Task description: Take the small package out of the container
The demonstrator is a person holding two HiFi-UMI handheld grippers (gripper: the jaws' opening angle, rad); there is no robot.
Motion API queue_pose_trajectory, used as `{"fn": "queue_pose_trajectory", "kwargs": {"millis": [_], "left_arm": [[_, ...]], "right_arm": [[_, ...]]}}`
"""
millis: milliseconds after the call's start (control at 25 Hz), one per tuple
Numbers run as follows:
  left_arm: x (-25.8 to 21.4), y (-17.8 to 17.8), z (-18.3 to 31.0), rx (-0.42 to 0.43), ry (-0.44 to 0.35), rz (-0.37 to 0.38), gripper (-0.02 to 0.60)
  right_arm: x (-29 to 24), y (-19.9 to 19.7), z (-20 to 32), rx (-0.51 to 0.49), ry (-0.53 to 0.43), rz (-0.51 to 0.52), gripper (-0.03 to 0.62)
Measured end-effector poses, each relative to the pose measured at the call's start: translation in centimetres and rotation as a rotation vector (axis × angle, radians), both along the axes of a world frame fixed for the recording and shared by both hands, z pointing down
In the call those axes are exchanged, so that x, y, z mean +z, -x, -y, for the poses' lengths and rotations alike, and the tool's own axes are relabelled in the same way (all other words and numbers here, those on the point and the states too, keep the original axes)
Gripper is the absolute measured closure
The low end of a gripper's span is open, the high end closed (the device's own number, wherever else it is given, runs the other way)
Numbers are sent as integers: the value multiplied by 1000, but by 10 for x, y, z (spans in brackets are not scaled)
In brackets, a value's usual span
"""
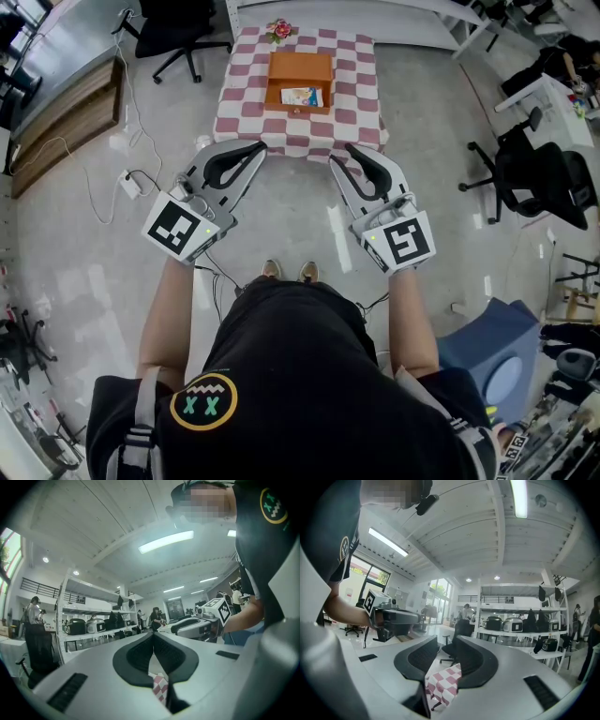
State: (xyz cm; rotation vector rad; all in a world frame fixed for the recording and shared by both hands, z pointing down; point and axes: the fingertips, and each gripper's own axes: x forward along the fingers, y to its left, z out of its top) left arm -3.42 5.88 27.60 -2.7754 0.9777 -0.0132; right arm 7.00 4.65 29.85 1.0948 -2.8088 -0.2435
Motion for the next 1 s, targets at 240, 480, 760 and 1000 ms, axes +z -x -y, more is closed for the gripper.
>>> {"fn": "queue_pose_trajectory", "kwargs": {"millis": [240, 480, 760, 1000], "left_arm": [[5, 1, 3, -4, 3, 3, 563], [-2, -5, 1, -8, 28, -42, 563], [6, -1, 4, -7, 4, 5, 563], [9, -5, 4, -23, 14, 12, 563]], "right_arm": [[6, 3, 3, -25, 25, 7, 93], [13, -4, 9, 13, 33, -2, -3], [14, -9, 12, 30, 35, 5, -3], [13, -12, 12, 20, 22, -9, -4]]}}
